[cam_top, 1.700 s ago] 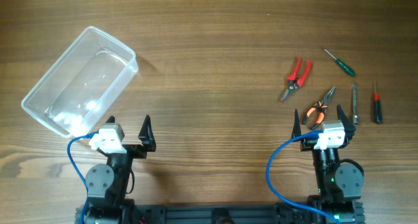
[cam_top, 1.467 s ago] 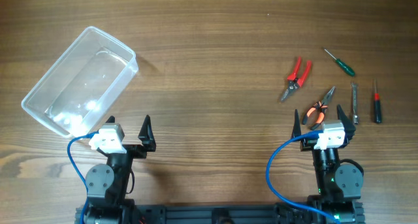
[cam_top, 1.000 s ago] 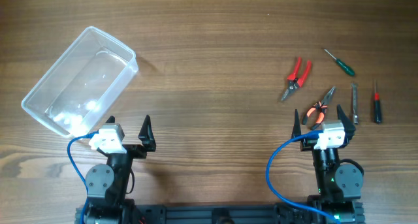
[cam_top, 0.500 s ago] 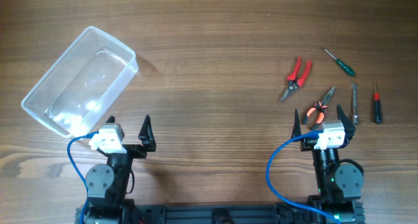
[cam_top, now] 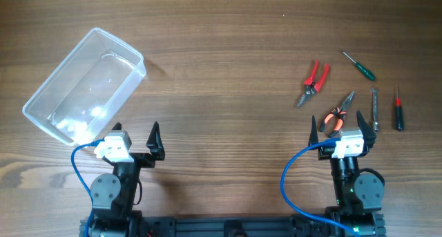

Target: Pack container

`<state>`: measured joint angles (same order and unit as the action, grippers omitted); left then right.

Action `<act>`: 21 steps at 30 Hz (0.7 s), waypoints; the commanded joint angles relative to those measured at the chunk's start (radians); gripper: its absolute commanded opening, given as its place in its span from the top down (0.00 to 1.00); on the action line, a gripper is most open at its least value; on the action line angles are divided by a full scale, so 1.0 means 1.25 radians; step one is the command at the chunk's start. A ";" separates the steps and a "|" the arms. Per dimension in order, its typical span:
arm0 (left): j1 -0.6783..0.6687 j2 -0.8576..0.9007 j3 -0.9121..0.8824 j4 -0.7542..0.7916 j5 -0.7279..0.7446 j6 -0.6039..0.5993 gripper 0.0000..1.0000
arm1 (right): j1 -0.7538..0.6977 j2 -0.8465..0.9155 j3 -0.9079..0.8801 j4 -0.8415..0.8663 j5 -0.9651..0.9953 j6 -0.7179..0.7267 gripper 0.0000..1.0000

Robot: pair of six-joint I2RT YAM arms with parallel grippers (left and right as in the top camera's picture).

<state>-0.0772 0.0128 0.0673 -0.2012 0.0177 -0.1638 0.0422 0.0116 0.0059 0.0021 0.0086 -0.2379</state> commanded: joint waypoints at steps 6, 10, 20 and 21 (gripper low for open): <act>0.004 -0.004 -0.006 0.004 0.013 -0.005 0.00 | -0.003 -0.007 0.000 0.034 -0.036 0.012 0.00; 0.005 0.012 0.034 0.011 0.011 -0.049 0.00 | -0.003 -0.003 0.001 0.087 -0.038 0.376 0.00; 0.038 0.776 0.691 -0.328 -0.096 -0.107 0.00 | -0.003 0.540 0.433 -0.126 -0.192 0.393 0.00; 0.056 0.853 0.779 -0.420 -0.094 -0.107 0.00 | -0.003 0.626 0.526 -0.229 -0.200 0.378 0.00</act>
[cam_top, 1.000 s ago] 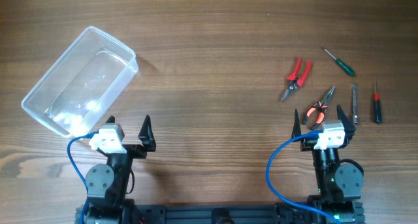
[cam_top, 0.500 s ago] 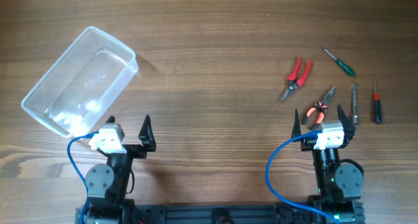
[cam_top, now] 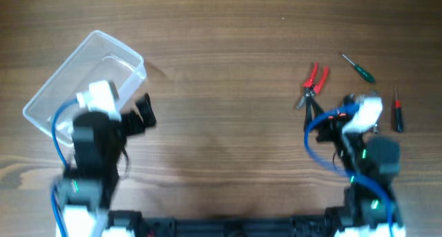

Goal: Pack container
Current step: 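Push the clear container toward the table center with the left gripper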

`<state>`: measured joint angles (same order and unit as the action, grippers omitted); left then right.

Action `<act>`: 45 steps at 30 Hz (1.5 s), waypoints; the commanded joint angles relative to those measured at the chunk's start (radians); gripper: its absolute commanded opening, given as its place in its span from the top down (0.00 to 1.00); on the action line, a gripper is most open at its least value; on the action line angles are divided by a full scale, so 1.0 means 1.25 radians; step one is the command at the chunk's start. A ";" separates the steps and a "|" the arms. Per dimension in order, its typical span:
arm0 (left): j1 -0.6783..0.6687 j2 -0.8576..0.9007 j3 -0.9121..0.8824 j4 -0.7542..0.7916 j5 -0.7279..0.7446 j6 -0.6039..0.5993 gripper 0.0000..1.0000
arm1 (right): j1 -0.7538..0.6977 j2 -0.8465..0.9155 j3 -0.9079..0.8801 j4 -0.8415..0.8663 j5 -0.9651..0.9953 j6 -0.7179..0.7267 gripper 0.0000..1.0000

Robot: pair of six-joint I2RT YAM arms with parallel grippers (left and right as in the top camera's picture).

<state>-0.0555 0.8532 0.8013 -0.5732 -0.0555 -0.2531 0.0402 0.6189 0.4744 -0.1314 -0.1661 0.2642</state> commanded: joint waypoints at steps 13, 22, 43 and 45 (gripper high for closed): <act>0.449 0.424 0.533 -0.539 0.130 -0.139 0.00 | -0.002 0.612 0.632 -0.666 -0.035 -0.147 0.00; 0.542 0.633 0.533 -0.525 -0.020 -0.138 0.00 | -0.002 0.701 0.649 -0.681 -0.026 -0.186 0.00; 0.542 0.898 0.533 -0.456 -0.020 -0.136 0.83 | -0.002 0.701 0.649 -0.692 -0.026 -0.187 0.10; 0.542 0.898 0.533 -0.457 -0.020 -0.136 0.91 | -0.002 0.701 0.649 -0.694 -0.026 -0.187 0.10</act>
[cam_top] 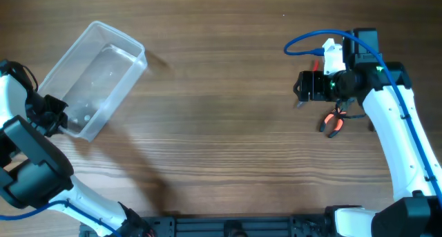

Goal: Pack container
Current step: 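Push the clear container toward the table center with the left gripper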

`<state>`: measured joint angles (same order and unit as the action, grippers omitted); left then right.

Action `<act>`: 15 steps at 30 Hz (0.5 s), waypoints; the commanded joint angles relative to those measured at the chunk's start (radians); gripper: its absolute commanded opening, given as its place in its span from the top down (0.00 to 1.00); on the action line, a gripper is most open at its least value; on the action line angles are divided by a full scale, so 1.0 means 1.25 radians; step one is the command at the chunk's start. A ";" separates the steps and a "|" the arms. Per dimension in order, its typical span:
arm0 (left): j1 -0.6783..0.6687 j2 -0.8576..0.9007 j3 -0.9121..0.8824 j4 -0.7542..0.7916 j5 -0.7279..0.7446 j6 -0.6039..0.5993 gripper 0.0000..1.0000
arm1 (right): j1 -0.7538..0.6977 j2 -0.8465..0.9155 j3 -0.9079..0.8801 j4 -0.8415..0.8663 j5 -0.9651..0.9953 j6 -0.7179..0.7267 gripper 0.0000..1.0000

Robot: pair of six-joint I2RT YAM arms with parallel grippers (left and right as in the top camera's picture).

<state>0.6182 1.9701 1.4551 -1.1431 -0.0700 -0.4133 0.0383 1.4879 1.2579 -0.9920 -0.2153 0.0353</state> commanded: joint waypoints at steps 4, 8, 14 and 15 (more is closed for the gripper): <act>0.002 -0.001 0.010 0.002 -0.008 -0.008 0.96 | 0.000 0.005 0.022 -0.005 0.013 -0.005 0.00; -0.036 -0.069 0.011 0.019 0.020 0.016 0.96 | -0.001 -0.007 0.053 0.003 0.082 0.053 0.00; -0.283 -0.249 0.011 0.072 0.107 0.105 0.96 | -0.044 -0.099 0.119 0.000 0.158 0.113 0.00; -0.333 -0.261 0.011 0.078 0.107 0.119 0.96 | -0.055 -0.109 0.119 -0.005 0.157 0.121 0.00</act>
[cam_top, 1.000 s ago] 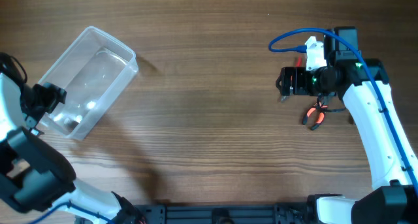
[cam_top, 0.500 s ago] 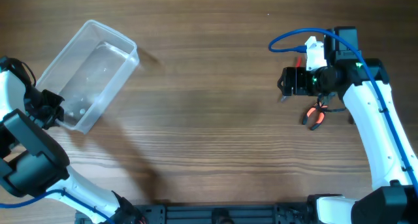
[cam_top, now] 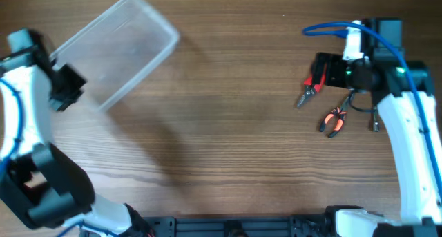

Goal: Pack container
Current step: 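Push the clear container toward the table center with the left gripper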

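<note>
The clear plastic container (cam_top: 124, 43) is tilted at the upper left, held at its near-left end by my left gripper (cam_top: 78, 83), which is shut on its rim. On the right, my right gripper (cam_top: 319, 71) hangs over the handles of the red-handled stripper pliers (cam_top: 309, 87); its fingers are too dark and foreshortened to read. The orange-handled pliers (cam_top: 334, 120) lie just below it. A slim metal tool (cam_top: 375, 119) shows beside the right arm. Any other tools are hidden under that arm.
A blue cable (cam_top: 330, 28) loops off the right wrist. The wooden table (cam_top: 228, 126) stretches between the two arms. The left arm's base and links fill the lower left corner.
The container has shifted up and to the right and looks larger, held off the table by my left gripper. My right gripper moved slightly right and up, uncovering the red pliers.
Both arms started folded at the near edge with grippers open, the container resting at the upper left and the tools at the right. Then both reached out. The left gripper came to the container's near end and now holds it raised; the right hovers over the red pliers.
</note>
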`<state>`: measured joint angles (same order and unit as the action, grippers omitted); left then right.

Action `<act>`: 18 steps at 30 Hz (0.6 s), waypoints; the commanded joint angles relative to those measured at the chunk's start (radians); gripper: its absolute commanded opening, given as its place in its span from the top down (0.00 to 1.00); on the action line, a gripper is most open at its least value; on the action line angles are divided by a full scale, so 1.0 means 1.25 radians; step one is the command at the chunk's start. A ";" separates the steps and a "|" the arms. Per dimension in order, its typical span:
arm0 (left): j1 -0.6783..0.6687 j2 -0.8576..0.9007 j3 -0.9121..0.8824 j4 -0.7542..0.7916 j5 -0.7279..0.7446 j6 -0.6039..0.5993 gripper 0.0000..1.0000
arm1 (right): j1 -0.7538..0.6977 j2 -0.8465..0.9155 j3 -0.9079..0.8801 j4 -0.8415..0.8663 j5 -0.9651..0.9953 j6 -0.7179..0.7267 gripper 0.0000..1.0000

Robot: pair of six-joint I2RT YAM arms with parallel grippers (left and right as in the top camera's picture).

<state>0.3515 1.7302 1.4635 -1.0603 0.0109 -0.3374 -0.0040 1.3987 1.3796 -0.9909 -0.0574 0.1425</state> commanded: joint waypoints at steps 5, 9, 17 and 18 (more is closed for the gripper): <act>-0.341 -0.049 0.004 0.020 -0.003 0.107 0.96 | -0.035 -0.044 0.021 -0.037 0.031 0.035 0.00; -0.428 0.003 0.004 0.034 -0.002 0.181 0.96 | -0.035 -0.044 0.021 -0.040 0.031 0.035 0.00; -0.417 0.153 0.004 0.047 -0.009 0.181 0.94 | -0.035 -0.044 0.021 -0.068 0.031 0.034 0.00; -0.416 0.157 0.004 0.047 -0.014 0.181 0.89 | -0.035 -0.044 0.021 -0.071 0.031 0.035 0.00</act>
<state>-0.1799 1.9034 1.4635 -1.0046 -0.0017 -0.1314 -0.0467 1.3464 1.3846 -1.0721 -0.0399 0.1688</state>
